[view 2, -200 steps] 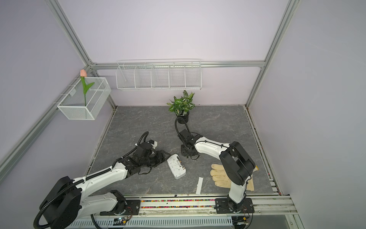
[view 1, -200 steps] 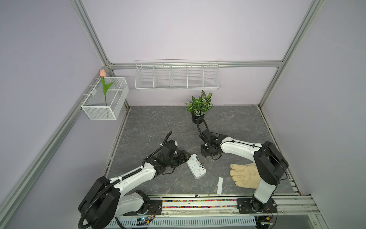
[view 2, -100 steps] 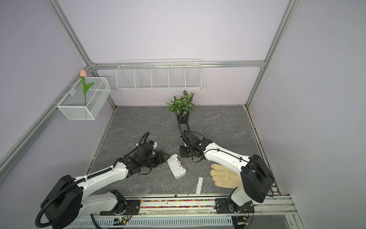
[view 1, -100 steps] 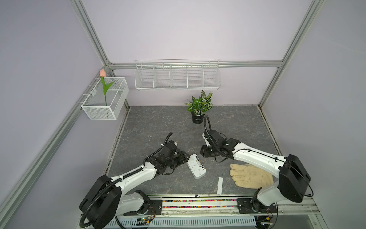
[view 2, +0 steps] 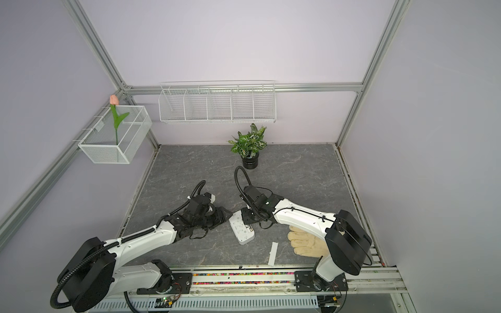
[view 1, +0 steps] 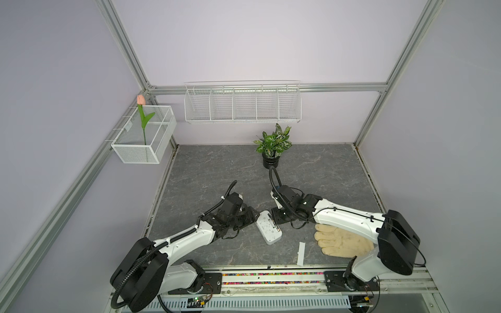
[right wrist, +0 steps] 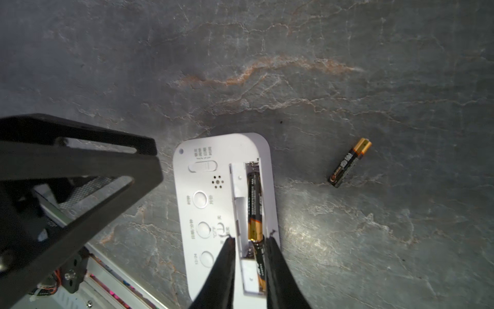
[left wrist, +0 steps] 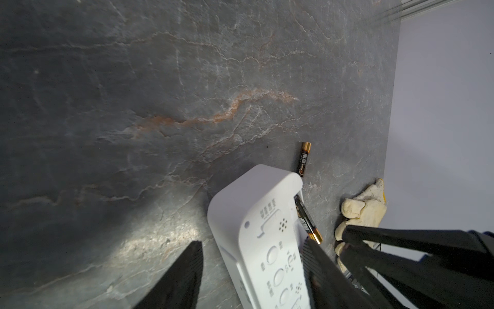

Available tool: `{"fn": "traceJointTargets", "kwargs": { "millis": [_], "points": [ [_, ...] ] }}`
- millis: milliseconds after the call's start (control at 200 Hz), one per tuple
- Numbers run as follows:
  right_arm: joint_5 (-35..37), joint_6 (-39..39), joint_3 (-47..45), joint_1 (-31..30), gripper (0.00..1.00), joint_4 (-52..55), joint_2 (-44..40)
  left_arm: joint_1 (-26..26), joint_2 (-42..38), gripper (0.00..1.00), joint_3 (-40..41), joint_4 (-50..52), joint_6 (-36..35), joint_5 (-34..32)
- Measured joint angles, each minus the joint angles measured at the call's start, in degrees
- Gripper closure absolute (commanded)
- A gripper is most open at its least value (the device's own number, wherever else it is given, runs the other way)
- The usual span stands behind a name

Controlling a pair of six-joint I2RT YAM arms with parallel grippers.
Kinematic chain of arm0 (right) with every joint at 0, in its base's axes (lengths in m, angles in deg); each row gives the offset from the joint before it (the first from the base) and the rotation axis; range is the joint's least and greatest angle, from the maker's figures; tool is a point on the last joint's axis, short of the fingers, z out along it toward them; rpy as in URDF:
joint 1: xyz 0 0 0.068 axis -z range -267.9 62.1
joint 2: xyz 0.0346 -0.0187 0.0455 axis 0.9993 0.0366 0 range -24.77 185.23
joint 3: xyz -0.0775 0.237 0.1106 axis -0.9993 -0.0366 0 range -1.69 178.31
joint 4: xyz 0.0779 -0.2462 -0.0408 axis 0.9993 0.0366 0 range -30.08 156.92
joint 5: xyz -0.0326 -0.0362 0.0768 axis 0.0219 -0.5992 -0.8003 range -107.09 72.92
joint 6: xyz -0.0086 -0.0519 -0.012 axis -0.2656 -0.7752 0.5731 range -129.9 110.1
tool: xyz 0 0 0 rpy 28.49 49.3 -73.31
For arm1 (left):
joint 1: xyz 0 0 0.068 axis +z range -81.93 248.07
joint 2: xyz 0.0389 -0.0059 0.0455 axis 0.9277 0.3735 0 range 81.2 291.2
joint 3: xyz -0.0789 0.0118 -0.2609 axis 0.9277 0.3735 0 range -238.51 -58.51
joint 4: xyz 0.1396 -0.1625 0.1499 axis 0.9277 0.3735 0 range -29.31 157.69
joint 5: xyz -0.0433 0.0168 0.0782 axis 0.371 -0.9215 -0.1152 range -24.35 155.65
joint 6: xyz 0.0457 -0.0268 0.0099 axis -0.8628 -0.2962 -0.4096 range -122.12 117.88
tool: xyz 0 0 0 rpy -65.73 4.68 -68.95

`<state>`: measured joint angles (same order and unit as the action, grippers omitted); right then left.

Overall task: Insert the battery into the alarm
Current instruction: Adjust the battery in the alarm.

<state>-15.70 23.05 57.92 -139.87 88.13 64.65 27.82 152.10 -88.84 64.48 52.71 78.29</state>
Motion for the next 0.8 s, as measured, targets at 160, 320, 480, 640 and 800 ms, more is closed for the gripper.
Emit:
{"fn": "traceJointTargets", "kwargs": {
  "millis": [160, 320, 480, 640, 800],
  "points": [
    [0.33, -0.07, 0.00, -0.15, 0.77, 0.39, 1.33, 0.00, 0.00, 0.39, 0.00, 0.00, 0.00, 0.00],
    [0.31, -0.39, 0.02, -0.31, 0.78, 0.37, 1.66, 0.00, 0.09, 0.39, 0.00, -0.02, 0.00, 0.02],
    [0.31, -0.46, 0.28, -0.37, 0.78, 0.37, 2.27, 0.00, 0.33, 0.39, 0.00, -0.04, 0.00, 0.04],
    [0.28, -0.81, 0.50, -0.79, 0.81, 0.37, 3.45, 0.00, 0.37, 0.39, 0.00, -0.07, 0.00, 0.07],
    [0.33, -1.27, 0.61, -1.03, 0.85, 0.46, 3.74, 0.00, 0.55, 0.40, 0.00, -0.07, 0.00, 0.09]
  ]
}}
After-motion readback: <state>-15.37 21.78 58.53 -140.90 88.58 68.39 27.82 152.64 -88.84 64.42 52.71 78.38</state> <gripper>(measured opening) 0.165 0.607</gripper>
